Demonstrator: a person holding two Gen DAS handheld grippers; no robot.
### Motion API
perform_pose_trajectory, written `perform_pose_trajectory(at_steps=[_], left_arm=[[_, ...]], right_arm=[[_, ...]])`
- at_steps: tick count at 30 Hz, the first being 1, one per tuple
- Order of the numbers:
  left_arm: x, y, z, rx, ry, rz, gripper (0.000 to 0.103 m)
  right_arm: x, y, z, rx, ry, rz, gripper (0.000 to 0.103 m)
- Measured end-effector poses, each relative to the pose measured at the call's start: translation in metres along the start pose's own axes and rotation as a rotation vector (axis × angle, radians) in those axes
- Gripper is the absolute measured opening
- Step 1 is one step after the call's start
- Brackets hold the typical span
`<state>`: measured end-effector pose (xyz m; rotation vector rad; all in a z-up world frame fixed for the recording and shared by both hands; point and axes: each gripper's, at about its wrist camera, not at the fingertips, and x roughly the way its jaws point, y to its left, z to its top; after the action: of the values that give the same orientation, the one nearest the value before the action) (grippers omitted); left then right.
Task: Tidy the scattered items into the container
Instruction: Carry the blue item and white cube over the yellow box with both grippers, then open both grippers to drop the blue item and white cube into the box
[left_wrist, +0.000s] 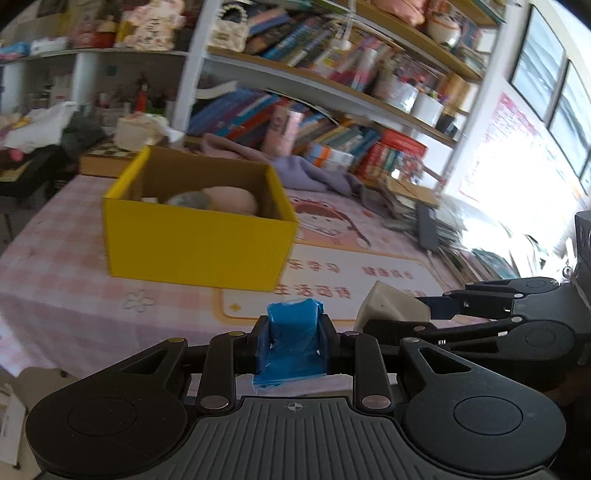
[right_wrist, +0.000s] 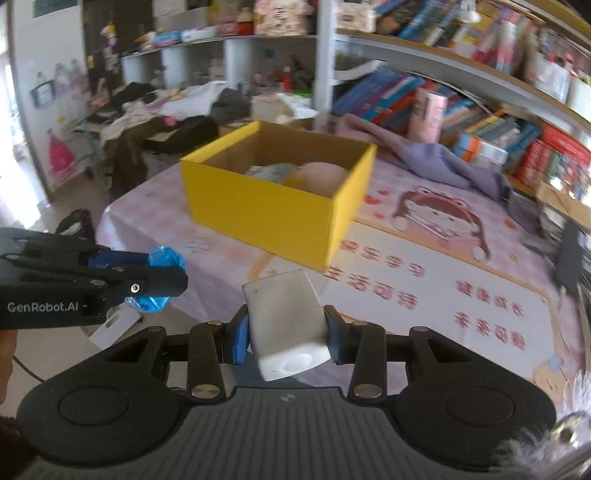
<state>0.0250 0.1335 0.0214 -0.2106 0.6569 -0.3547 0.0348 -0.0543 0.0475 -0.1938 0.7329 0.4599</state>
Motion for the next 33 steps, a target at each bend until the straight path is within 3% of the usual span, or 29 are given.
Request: perform_pose_trajectory(at_steps=[8, 17, 28, 33], left_arm=[[-0.001, 0.013, 0.000, -0.032, 0.007, 0.052, 0.025], [0.015, 0.029, 0.018, -0.040, -0.011, 0.113, 0.025], [0.074, 0.061, 0.105, 0.036, -0.075, 0.178, 0.025], [0.129, 0.078, 0.142, 0.096, -0.018, 0.163, 0.025]], right_arm=[[0.018, 0.016, 0.012, -0.069, 0.012, 0.088, 0.038], [0.044, 0.005, 0.032, -0.064, -0.016, 0.130, 0.038], [0.104, -0.030, 0.110, -0.072, -0.109, 0.152, 0.038], [0.154, -0.045, 0.146, -0.123, -0.107, 0.133, 0.038]])
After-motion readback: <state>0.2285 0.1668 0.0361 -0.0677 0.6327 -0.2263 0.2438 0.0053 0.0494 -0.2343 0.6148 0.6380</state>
